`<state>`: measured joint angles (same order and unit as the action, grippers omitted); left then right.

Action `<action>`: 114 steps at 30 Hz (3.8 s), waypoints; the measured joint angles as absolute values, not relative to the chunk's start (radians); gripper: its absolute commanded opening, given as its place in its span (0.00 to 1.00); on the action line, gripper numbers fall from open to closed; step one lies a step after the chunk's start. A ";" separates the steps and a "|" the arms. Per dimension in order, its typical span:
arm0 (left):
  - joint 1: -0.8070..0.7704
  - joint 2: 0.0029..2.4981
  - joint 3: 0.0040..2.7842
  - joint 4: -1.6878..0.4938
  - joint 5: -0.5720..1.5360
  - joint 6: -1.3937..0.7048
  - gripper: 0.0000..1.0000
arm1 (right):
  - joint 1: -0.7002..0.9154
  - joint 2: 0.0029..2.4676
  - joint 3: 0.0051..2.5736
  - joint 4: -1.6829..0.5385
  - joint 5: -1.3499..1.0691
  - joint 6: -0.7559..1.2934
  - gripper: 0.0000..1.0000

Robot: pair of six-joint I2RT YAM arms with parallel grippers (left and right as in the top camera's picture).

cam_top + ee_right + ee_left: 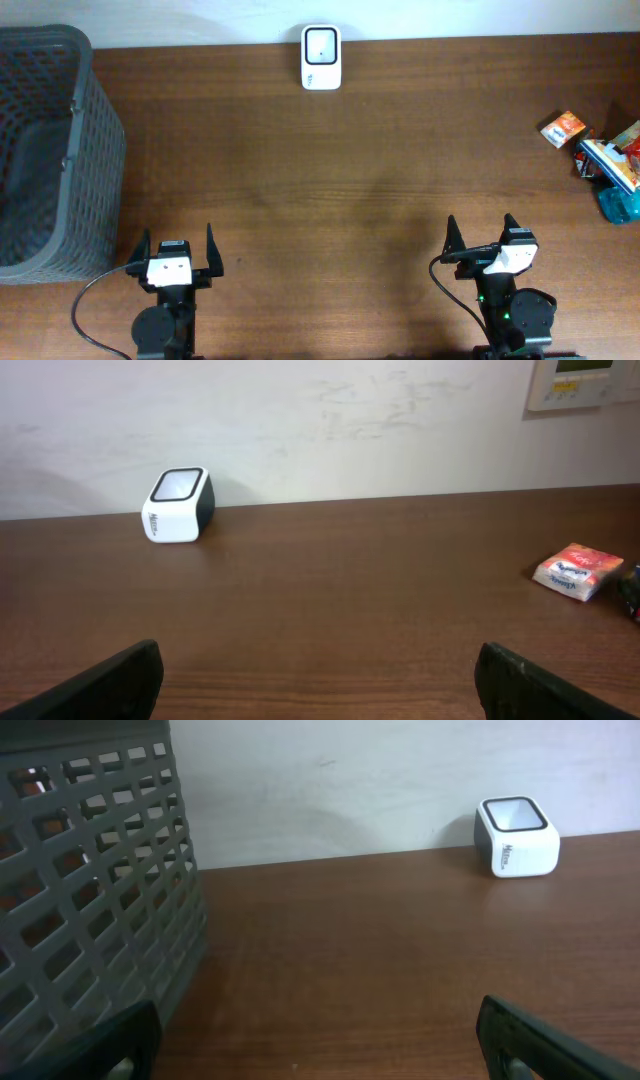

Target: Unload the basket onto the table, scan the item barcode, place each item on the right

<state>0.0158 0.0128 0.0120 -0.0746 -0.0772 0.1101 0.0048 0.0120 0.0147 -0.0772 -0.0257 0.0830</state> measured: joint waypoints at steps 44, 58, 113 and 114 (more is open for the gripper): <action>0.046 0.013 0.012 -0.079 -0.051 -0.045 0.99 | 0.005 0.012 0.015 -0.077 -0.025 0.083 0.98; 0.046 0.013 0.012 -0.079 -0.051 -0.045 0.99 | 0.005 0.012 0.015 -0.077 -0.025 0.083 0.98; 0.046 0.013 0.012 -0.079 -0.051 -0.045 0.99 | 0.005 0.012 0.015 -0.078 -0.004 -0.001 0.98; 0.046 0.013 0.012 -0.079 -0.051 -0.045 0.99 | 0.005 0.012 0.015 -0.078 -0.004 -0.001 0.98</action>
<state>0.0463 0.0128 0.0120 -0.0788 -0.0513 -0.0448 0.0048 0.0120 0.0147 -0.0780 -0.0036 -0.0006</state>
